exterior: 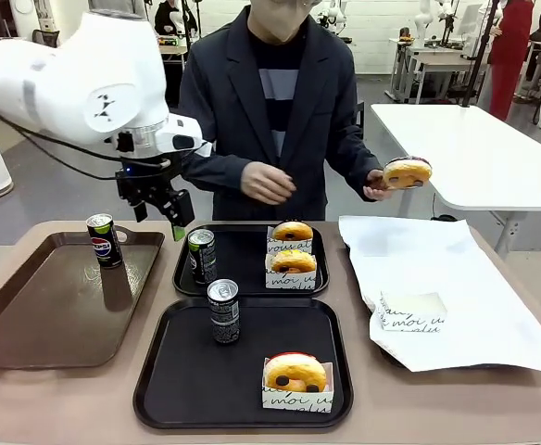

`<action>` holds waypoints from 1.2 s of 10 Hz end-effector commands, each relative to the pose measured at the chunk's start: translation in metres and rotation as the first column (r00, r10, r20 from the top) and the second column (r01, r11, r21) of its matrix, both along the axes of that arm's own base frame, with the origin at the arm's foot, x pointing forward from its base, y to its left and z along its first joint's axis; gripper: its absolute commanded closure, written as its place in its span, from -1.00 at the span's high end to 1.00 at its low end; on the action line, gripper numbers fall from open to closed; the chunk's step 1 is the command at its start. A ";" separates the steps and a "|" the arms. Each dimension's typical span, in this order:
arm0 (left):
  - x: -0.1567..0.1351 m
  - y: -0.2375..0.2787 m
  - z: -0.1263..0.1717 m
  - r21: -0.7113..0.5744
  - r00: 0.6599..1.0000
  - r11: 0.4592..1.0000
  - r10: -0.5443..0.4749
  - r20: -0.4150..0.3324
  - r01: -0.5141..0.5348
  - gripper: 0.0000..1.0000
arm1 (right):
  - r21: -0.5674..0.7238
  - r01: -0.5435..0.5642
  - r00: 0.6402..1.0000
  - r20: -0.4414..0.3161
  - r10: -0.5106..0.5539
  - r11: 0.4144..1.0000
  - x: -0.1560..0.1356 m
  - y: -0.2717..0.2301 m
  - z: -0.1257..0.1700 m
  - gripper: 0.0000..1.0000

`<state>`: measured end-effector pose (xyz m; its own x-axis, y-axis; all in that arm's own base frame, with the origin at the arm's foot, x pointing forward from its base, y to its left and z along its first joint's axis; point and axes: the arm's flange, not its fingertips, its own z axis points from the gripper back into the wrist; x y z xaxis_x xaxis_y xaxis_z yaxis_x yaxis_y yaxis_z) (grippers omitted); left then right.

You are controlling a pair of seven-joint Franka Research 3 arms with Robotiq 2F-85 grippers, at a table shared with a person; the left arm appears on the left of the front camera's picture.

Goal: Set up donuts and drinks on trays.
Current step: Pick up one Pepsi coke from the Handle tray and place it on the Flat Tray without a Pepsi coke.

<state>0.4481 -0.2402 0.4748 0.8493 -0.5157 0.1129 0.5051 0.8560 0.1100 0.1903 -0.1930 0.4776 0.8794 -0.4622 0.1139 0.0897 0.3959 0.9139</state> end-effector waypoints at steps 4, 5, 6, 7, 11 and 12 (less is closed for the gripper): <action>-0.035 0.049 -0.015 -0.043 0.992 0.991 0.128 -0.007 -0.129 1.00 | 0.015 -0.003 1.000 0.028 0.002 1.000 0.002 -0.001 0.001 1.00; -0.029 0.031 -0.010 -0.001 0.997 0.997 0.081 -0.006 -0.081 1.00 | 0.015 -0.003 1.000 0.028 0.002 1.000 0.002 -0.001 0.001 1.00; -0.029 0.031 -0.010 -0.001 0.997 0.997 0.081 -0.006 -0.081 1.00 | 0.015 -0.003 1.000 0.028 0.002 1.000 0.002 -0.001 0.001 1.00; -0.029 0.031 -0.010 -0.001 0.997 0.997 0.081 -0.006 -0.081 1.00 | 0.015 -0.003 1.000 0.028 0.002 1.000 0.002 -0.001 0.001 1.00; -0.033 0.032 -0.011 -0.008 0.996 0.996 0.085 -0.009 -0.085 1.00 | 0.015 -0.003 1.000 0.028 0.002 1.000 0.002 -0.001 0.001 1.00; -0.030 0.060 0.009 -0.136 0.977 0.968 0.214 0.004 -0.211 1.00 | 0.015 -0.003 1.000 0.028 0.002 1.000 0.002 -0.001 0.001 1.00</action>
<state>0.4179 -0.2008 0.4697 0.9087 -0.3970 0.1294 0.3918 0.9178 0.0645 0.1902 -0.1930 0.4777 0.8793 -0.4624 0.1141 0.0897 0.3960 0.9139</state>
